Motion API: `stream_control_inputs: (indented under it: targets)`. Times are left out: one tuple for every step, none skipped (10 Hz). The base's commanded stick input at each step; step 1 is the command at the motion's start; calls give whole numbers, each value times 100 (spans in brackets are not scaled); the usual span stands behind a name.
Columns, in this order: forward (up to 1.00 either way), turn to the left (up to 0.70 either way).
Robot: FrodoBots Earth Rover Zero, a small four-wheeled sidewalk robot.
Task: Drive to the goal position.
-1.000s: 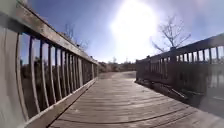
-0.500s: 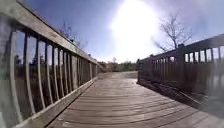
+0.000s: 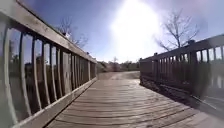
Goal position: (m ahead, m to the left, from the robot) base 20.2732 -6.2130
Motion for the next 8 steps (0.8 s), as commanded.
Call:
stream_control_inputs:
  targets:
    - [50, 0]
    - [50, 0]
    - [50, 0]
    - [50, -1]
    - [50, -1]
    - [50, -2]
    - [50, -3]
    - [50, -4]
